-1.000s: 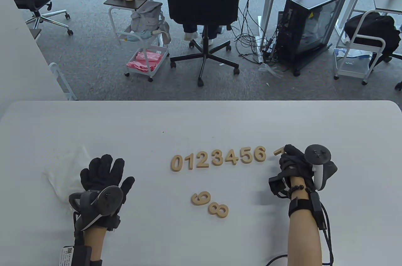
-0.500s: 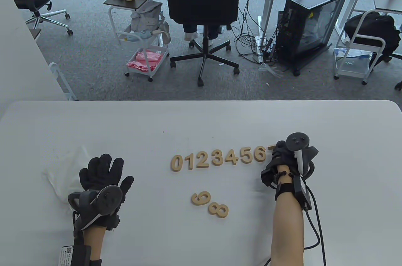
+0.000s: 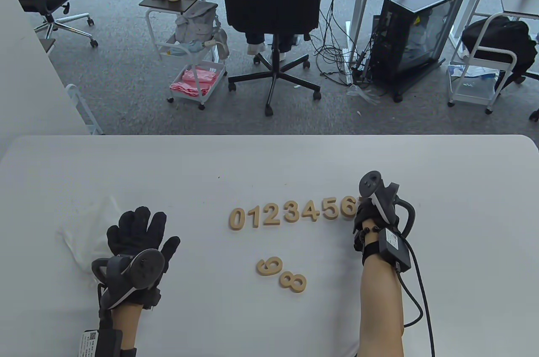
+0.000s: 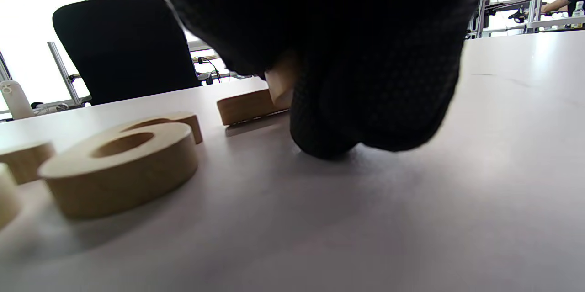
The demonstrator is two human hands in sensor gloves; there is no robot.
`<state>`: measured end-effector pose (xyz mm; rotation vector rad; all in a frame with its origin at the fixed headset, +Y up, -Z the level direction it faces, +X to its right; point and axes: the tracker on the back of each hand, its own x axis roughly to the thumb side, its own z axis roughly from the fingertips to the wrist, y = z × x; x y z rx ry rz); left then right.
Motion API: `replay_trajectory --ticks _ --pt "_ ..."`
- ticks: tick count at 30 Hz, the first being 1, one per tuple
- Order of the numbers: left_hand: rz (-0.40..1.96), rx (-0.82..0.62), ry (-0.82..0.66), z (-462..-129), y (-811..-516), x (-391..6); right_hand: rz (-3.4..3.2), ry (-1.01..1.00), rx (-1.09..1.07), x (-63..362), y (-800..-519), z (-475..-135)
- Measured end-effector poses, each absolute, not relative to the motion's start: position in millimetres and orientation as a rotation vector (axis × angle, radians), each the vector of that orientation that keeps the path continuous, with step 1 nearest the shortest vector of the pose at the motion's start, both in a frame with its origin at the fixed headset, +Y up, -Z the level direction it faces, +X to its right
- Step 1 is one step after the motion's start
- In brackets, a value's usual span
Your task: Empty bag and arrange number blocks in order
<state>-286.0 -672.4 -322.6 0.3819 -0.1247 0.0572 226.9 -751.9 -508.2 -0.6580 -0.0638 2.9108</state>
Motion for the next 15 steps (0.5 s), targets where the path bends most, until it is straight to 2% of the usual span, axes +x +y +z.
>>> replay_trajectory --ticks 15 --pt "0.059 0.389 -0.123 -322.4 -672.2 -286.7 3.010 0.042 -0.587 221.1 -758.6 -511.2"
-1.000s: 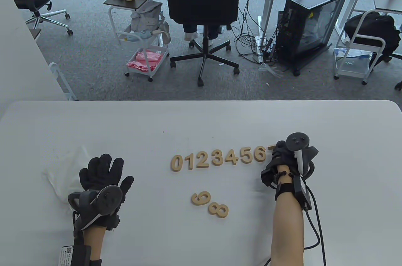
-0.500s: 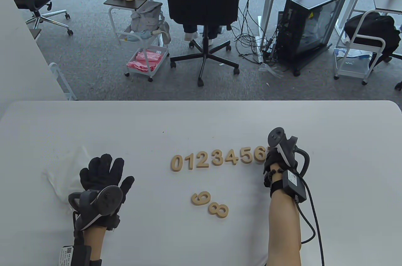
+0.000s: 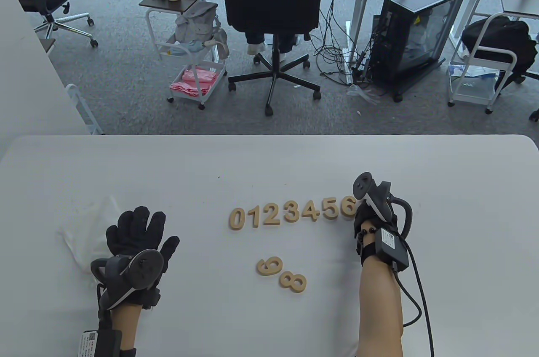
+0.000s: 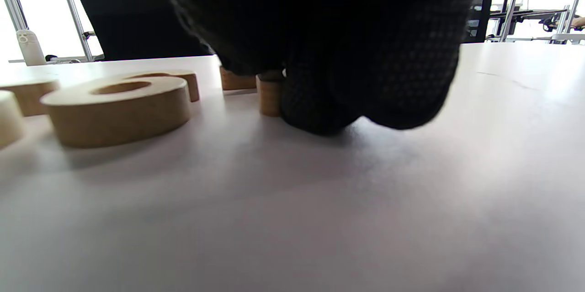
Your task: Empty bag and arrange number blocks in order
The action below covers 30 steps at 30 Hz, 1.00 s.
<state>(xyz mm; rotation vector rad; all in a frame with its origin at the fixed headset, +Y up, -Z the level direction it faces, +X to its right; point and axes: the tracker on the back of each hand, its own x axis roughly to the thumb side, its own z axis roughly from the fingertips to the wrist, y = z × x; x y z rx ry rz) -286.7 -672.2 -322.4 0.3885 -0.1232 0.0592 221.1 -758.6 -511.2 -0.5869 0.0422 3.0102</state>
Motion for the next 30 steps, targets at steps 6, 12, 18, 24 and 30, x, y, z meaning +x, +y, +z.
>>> replay_trajectory --ticks 6,12,18,24,30 --pt "0.066 0.390 -0.120 -322 -672 -288 2.958 0.031 -0.581 224 -755 -507" --pt "0.066 0.391 -0.126 -322 -672 -288 2.944 -0.044 -0.502 227 -736 -490" --pt "0.065 0.396 -0.137 -322 -672 -287 2.891 -0.136 -0.210 214 -703 -450" --pt "0.069 0.391 -0.145 -322 -673 -285 2.821 -0.178 0.135 179 -677 -393" --pt "0.060 0.381 -0.159 -321 -673 -281 2.817 -0.174 0.385 136 -675 -351"
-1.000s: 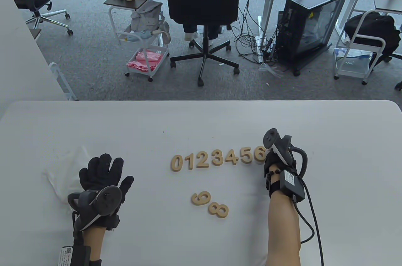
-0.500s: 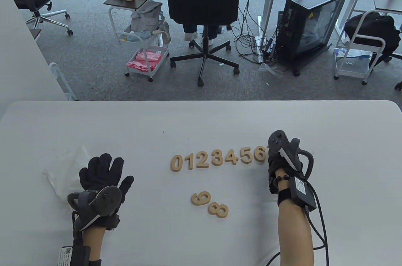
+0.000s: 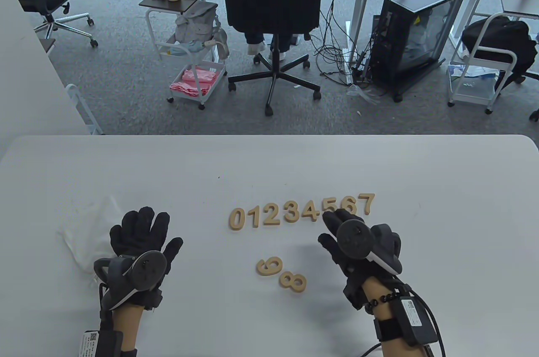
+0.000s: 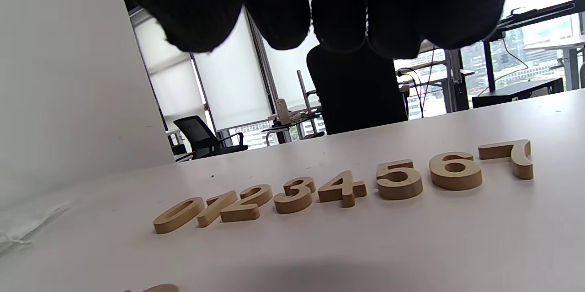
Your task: Empty bag and arrange number blocks in order
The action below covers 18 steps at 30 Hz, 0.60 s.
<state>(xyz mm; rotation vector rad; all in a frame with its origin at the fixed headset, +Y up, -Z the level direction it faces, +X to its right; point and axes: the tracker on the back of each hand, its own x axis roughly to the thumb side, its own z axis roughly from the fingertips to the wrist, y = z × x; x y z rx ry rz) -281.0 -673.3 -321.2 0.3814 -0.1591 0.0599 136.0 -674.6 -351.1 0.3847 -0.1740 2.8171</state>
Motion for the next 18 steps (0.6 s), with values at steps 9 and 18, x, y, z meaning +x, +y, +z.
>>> replay_trajectory --ticks 9,18 --pt "0.056 0.388 -0.174 -320 -674 -278 2.922 -0.087 0.615 94 -710 -324" --pt "0.050 0.383 -0.175 -320 -674 -276 3.000 0.024 0.721 77 -736 -321"
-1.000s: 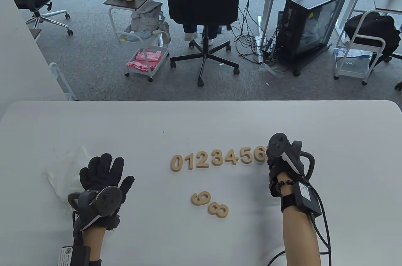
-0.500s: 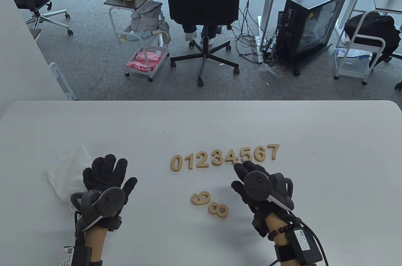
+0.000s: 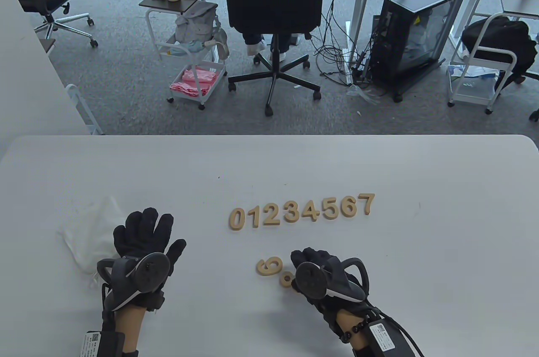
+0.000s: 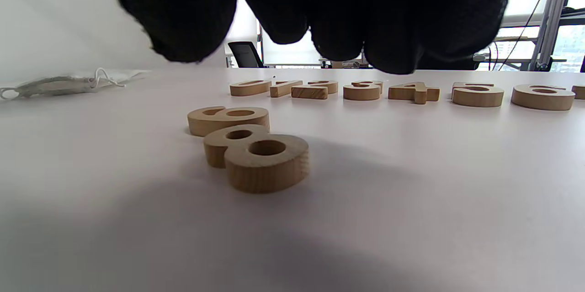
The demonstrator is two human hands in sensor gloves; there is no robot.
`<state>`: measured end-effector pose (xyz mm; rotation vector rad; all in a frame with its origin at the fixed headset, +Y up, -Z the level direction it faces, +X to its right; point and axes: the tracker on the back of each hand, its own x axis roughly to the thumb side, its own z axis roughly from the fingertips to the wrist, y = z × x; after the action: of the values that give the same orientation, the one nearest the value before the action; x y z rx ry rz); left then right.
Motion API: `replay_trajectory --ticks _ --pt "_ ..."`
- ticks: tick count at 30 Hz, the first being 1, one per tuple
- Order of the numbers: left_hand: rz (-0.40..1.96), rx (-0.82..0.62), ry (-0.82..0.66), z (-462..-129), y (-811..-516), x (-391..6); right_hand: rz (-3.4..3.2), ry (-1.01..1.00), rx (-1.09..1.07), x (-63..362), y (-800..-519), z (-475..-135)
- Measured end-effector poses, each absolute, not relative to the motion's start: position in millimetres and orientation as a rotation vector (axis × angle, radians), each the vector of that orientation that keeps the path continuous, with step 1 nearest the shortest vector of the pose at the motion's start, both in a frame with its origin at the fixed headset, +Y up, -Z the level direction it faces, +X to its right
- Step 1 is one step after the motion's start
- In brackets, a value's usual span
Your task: Empty bag and arrange number blocks in order
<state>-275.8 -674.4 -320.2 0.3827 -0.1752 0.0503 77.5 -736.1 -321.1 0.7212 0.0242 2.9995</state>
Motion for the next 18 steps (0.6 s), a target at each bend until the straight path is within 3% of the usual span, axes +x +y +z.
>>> replay_trajectory --ticks 12,18 --pt "0.053 0.376 -0.173 -320 -674 -275 3.079 0.184 0.804 57 -767 -321" --pt "0.051 0.376 -0.174 -320 -674 -275 3.123 0.166 0.821 52 -774 -321"
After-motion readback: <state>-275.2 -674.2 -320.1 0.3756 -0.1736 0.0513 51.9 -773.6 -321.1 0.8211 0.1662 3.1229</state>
